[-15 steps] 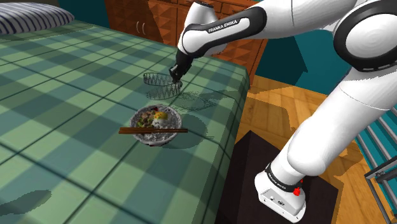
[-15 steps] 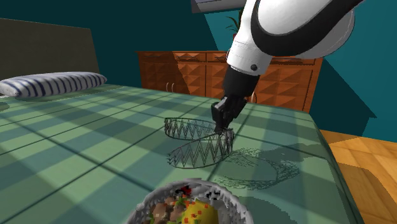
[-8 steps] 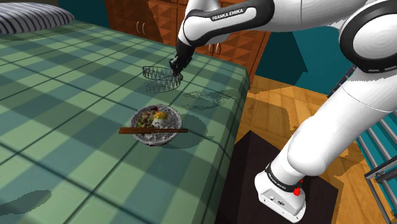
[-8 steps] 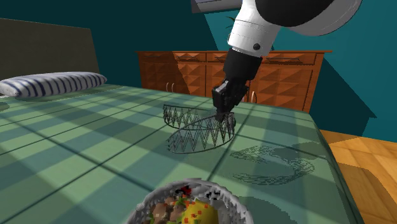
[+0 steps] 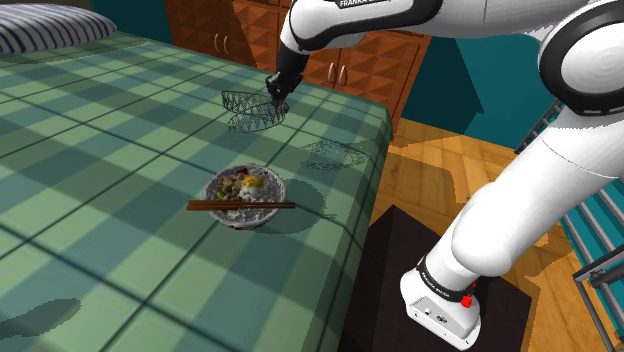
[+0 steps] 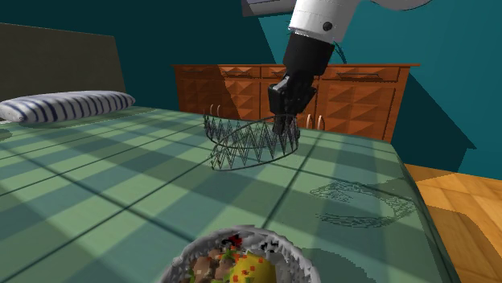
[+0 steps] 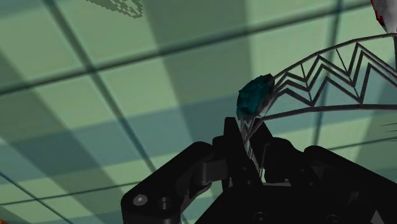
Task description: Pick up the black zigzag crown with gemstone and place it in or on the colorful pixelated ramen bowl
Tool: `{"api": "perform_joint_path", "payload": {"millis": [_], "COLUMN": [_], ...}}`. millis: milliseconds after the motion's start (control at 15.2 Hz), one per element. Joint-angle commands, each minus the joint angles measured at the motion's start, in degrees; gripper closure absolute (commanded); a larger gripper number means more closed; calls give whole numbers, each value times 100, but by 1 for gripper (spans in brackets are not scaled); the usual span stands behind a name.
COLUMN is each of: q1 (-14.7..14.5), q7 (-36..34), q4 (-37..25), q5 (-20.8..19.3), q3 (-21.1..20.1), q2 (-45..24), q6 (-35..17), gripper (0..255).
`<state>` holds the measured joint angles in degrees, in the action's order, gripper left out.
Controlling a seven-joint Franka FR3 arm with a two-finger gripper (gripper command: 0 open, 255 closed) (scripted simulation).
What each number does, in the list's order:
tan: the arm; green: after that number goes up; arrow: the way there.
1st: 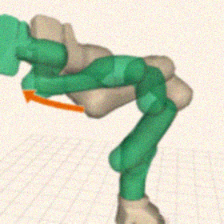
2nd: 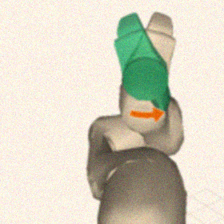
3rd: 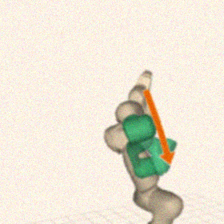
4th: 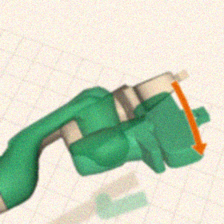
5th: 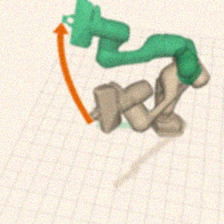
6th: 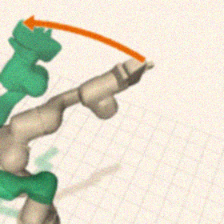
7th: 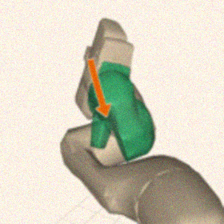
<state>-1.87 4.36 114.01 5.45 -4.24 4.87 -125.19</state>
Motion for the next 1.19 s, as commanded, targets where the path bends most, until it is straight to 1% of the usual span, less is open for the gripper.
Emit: {"api": "perform_joint_path", "payload": {"millis": [0, 396, 792, 990, 1122], "q1": [2, -275, -561, -699, -702], "q7": [-4, -685, -1406, -1751, -1752], "q4": [-74, 775, 1382, 1581, 1715], "q5": [-2, -47, -5, 39, 43], "q3": [3, -385, -855, -1094, -1107], "q2": [35, 828, 1491, 1746, 1722], "q6": [110, 5, 12, 44, -114], "gripper": [255, 255, 255, 255, 255]}}
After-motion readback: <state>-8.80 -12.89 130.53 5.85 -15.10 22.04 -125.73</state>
